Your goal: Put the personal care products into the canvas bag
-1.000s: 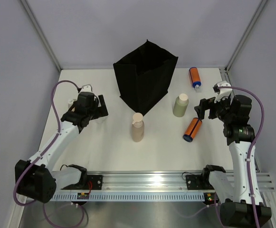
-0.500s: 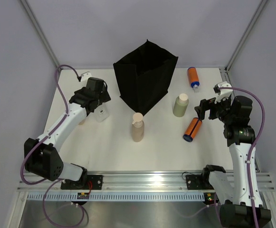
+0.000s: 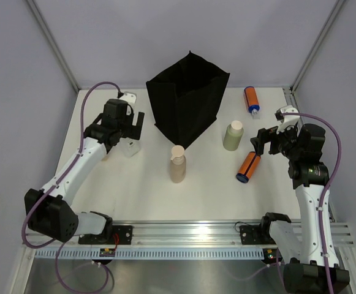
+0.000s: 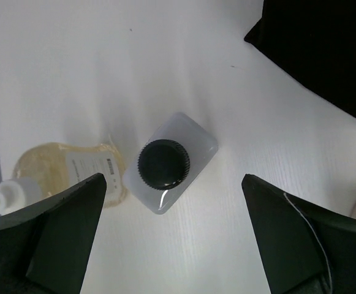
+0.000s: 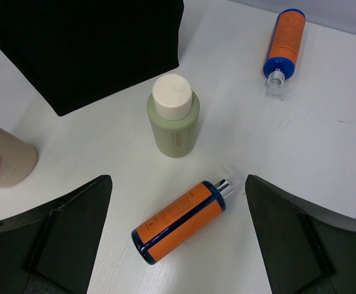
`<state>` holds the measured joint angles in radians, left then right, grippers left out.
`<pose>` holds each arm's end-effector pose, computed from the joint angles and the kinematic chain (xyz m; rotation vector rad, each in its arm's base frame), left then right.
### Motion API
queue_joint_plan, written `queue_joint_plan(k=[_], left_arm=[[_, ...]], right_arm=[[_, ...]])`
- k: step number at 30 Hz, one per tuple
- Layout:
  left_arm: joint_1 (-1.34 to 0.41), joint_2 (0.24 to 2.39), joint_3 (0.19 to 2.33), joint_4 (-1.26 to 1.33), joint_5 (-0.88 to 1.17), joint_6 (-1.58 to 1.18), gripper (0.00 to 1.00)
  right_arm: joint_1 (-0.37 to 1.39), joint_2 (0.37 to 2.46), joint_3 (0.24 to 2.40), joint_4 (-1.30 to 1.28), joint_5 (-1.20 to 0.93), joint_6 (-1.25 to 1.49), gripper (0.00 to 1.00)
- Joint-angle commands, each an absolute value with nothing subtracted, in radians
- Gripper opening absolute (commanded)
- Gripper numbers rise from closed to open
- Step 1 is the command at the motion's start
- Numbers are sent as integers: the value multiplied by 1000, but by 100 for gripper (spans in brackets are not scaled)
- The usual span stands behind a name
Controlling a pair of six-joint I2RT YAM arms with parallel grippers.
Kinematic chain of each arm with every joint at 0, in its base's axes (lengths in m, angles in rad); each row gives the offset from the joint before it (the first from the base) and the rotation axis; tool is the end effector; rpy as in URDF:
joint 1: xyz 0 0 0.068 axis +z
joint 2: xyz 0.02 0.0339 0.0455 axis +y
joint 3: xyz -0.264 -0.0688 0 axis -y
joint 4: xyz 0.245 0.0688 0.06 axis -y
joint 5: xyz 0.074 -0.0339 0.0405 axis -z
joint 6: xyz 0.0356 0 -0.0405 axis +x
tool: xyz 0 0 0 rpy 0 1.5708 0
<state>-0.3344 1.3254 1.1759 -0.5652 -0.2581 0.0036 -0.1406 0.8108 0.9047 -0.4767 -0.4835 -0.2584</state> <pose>0.2759 -0.0863 0.3214 0.2478 2.2462 0.1193 0.1749 -0.0080 0.3482 -0.4248 1.8653 0.2035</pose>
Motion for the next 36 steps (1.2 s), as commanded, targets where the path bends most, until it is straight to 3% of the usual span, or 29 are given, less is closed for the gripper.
queue_joint_plan(k=[1,8,19,29,33,36], left_arm=[[-278,1275,1158,-497,-152,201,99],[-218,1357,1158,-472,35,271,99],[-166,1459,1131,-437,97,272,93],[-137,1486,1129,-436,187,250,79],[-132,1515,1153,-466,189,242,50],[-132,1529,1177,-482,181,224,13]], right_arm=[[-141,795,904,-472,-505,-268,100],[-141,818,904,-479,-526,-265,99],[-141,818,902,-477,-512,-271,100],[-141,825,903,-477,-509,-272,99],[-141,822,904,-477,-506,-272,100],[-141,821,902,-477,-506,-273,100]])
